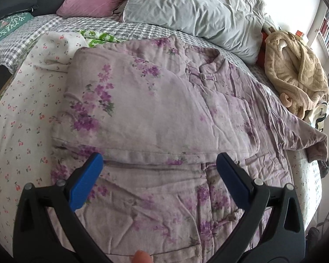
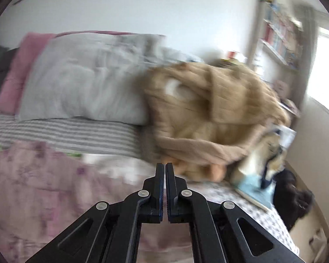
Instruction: Fold large clothes
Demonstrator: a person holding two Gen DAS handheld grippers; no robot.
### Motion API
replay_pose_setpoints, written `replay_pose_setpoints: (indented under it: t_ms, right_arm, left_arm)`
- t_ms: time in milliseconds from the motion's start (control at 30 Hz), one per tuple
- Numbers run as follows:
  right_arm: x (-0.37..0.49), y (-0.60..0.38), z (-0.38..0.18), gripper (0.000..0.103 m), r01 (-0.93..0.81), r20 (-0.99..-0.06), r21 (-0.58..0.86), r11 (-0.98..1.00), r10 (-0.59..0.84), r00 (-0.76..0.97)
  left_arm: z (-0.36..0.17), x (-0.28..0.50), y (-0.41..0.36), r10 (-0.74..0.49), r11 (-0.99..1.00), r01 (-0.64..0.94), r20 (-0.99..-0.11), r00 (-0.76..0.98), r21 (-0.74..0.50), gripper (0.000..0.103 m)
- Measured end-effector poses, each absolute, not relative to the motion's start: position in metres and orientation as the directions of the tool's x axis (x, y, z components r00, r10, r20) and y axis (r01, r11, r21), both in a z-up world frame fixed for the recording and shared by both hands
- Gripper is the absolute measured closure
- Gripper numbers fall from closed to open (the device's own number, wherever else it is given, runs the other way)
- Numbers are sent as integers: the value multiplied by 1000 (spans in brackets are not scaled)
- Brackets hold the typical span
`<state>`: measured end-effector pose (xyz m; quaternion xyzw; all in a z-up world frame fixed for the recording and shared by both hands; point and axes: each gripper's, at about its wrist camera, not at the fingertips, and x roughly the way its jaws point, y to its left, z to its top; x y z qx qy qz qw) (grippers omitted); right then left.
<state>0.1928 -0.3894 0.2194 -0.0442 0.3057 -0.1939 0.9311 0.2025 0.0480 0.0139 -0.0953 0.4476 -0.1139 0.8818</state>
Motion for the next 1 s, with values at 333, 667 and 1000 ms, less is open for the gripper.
replay_pose_setpoints:
  t_ms: [333,667,1000]
  right_arm:
    - [186,-487,183,21,496,-759,-51,867,-357,544]
    - [120,-586,139,21,487,-841,-242,839,-431,326]
    - [125,-616,77,83,485,-811,-425,765,-559,171]
  left_arm:
    - [19,200,54,-268,962,119,-765,586,-246,1]
    - [5,208,43,-253,967,111,-792,556,-231,1]
    - [1,207,28,-271,962,115,-800,535,-249,1]
